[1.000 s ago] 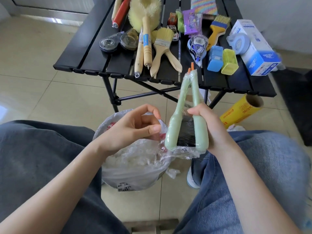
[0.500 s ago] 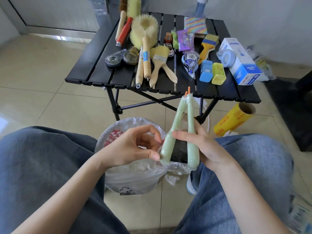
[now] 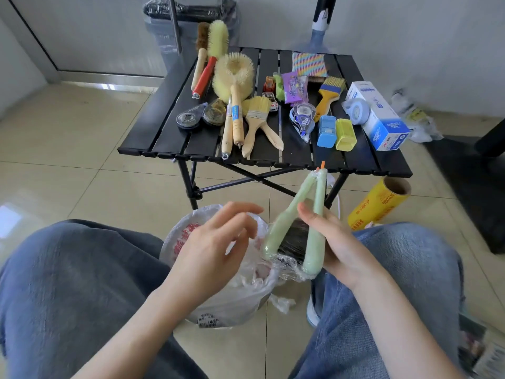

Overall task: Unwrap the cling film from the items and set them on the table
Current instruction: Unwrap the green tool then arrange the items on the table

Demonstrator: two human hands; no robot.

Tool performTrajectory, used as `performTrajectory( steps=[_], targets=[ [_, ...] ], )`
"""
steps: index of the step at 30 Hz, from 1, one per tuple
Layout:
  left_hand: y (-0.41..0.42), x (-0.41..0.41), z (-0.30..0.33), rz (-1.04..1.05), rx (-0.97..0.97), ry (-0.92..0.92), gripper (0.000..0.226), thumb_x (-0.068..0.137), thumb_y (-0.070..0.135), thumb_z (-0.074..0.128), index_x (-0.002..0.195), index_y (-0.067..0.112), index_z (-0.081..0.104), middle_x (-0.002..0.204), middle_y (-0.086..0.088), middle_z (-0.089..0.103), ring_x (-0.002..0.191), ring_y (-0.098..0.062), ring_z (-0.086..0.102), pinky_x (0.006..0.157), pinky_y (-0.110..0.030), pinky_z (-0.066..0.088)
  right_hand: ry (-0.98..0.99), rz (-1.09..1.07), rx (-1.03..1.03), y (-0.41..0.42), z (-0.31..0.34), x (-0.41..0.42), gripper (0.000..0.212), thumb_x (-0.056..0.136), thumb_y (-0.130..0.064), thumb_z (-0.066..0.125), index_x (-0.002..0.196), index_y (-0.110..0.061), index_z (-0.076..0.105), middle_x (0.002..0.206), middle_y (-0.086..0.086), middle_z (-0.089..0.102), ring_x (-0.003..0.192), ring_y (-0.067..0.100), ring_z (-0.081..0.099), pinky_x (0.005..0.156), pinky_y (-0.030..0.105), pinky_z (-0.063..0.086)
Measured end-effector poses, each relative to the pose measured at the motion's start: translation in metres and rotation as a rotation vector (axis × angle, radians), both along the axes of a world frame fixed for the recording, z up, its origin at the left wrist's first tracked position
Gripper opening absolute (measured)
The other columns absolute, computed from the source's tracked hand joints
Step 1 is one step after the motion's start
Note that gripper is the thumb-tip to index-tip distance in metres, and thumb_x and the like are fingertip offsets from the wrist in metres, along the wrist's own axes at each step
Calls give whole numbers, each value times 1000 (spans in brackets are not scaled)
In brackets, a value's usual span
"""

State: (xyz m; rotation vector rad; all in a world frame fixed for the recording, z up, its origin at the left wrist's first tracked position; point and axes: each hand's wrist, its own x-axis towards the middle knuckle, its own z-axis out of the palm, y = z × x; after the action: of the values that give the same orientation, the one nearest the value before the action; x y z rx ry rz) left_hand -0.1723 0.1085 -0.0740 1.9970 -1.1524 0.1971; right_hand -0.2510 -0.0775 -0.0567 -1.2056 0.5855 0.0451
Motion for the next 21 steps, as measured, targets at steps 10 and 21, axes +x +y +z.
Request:
performTrajectory(
  steps=[10, 21],
  targets=[
    [-3, -10, 0, 56, 97, -140, 39, 86, 3, 39, 112, 21, 62, 138, 11, 50, 90, -4, 59, 52, -30, 53, -23, 21, -25, 3, 12, -2, 42, 66, -37, 72, 105, -23, 62, 92, -2, 71, 81, 10, 70, 72, 29, 57],
    [-11, -8, 30, 65, -122, 631, 10, 76, 27, 71, 85, 24, 75, 87, 13, 73, 83, -3, 68, 74, -13, 51, -26, 98, -156, 4, 16, -2, 51, 72, -68, 44, 111, -36, 55, 122, 7, 63, 111, 17, 62, 96, 38, 50]
  ],
)
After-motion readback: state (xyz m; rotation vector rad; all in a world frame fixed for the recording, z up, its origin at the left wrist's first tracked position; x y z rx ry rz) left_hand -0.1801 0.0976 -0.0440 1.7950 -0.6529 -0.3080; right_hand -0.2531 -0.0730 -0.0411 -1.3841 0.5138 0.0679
